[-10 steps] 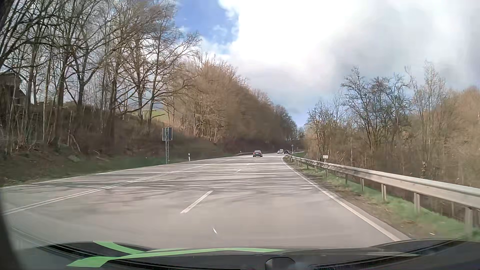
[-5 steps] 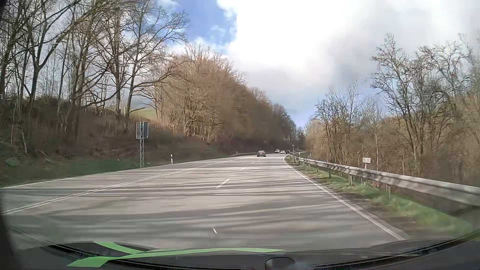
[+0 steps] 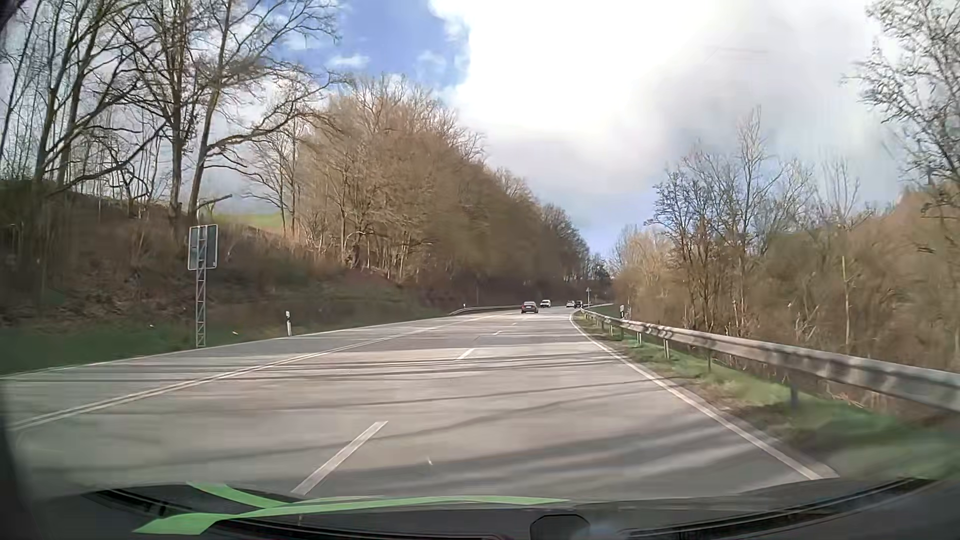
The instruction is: Follow the waypoints while adhering to traffic rules and regulations
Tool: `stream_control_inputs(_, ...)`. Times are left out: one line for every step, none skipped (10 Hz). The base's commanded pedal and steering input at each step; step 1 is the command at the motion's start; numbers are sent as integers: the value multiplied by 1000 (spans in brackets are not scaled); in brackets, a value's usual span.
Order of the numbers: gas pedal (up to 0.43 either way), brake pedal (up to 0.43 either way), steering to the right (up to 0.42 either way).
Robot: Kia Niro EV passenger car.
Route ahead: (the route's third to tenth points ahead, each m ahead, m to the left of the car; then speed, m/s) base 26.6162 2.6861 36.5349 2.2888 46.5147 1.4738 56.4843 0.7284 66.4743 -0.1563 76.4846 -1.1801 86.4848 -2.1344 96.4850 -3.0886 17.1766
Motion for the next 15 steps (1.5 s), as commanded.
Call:
stream_control_inputs(287,0,7)
stream_control_inputs(287,0,6)
stream_control_inputs(287,0,4)
stream_control_inputs(287,0,4)
stream_control_inputs(287,0,4)
stream_control_inputs(287,0,4)
stream_control_inputs(287,0,6)
stream_control_inputs(287,0,7)
stream_control_inputs(287,0,7)
stream_control_inputs(287,0,7)
stream_control_inputs(287,0,7)
stream_control_inputs(287,0,7)
stream_control_inputs(287,0,7)
stream_control_inputs(287,0,7)
stream_control_inputs(287,0,8)
